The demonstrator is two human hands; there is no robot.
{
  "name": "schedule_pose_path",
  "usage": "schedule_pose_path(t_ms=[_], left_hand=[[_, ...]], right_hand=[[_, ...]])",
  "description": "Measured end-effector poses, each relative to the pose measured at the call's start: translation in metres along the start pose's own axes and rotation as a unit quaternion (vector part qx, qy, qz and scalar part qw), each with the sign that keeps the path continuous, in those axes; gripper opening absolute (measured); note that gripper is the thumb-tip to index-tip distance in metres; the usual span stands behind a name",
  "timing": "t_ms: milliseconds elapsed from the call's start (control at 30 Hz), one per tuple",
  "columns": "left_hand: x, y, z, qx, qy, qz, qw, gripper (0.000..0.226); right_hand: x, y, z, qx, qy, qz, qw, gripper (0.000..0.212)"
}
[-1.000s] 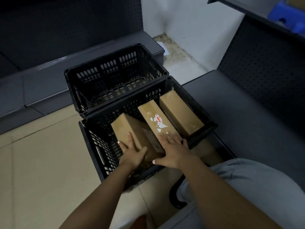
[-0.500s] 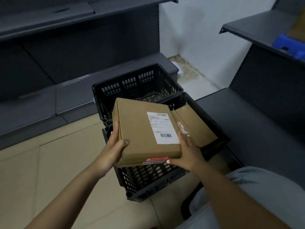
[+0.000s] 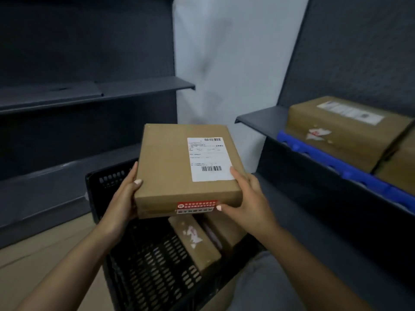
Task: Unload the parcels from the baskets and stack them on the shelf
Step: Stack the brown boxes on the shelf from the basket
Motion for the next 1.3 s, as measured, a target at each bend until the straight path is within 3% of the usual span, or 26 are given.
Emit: schedule_pose_path(t_ms=[133, 200, 300, 367, 533, 700, 900, 1000, 1167, 1300], left_hand=[[-0.056, 0.062, 0.027, -0.057, -0.060, -0.009, 0.997, 0.051], [-0.091, 0.088, 0.026, -0.071, -0.129, -0.034, 0.989, 0.053], [-0.135, 0.114, 0.024, -0.102, -0.215, -0.001, 0.971, 0.090], [-0.168, 0.131, 0.028, -0.121, -0.248, 0.048, 0.960, 0.103], [-0.243, 0.166, 0.048, -0.190, -0.299, 0.084, 0.931, 0.085], [-0.305, 0.167, 0.090, -0.200, -0.316, 0.099, 0.922, 0.068], [-0.347, 0.147, 0.155, -0.168, -0.364, 0.086, 0.912, 0.104], [-0.359, 0.141, 0.182, -0.161, -0.357, 0.108, 0.914, 0.110], [-0.373, 0.135, 0.202, -0.164, -0.311, 0.111, 0.930, 0.081], [-0.375, 0.117, 0.212, -0.135, -0.319, 0.107, 0.932, 0.070]], right_hand=[[0.076, -0.017, -0.023, 0.019, 0.111, -0.025, 0.993, 0.089], [0.112, -0.020, -0.040, 0.018, 0.159, -0.045, 0.986, 0.088], [0.160, -0.021, -0.063, 0.003, 0.218, -0.079, 0.973, 0.087], [0.189, -0.019, -0.075, -0.016, 0.248, -0.094, 0.964, 0.087], [0.246, -0.002, -0.085, -0.050, 0.297, -0.117, 0.946, 0.085], [0.282, 0.029, -0.068, -0.100, 0.322, -0.135, 0.932, 0.084], [0.307, 0.062, -0.033, -0.139, 0.320, -0.157, 0.924, 0.080], [0.312, 0.073, -0.017, -0.145, 0.310, -0.174, 0.924, 0.077], [0.309, 0.095, -0.010, -0.138, 0.300, -0.172, 0.928, 0.082], [0.299, 0.106, -0.014, -0.124, 0.306, -0.133, 0.935, 0.086]])
Point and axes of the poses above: each hand's wrist, its own z-axis towards the middle knuckle, its own x-axis out of the back of the hand, y = z × x, the point moved 3 cm from there along z, towards the middle knuckle, and after that the axes turned 6 degrees about -y, right-handed, at the moved point
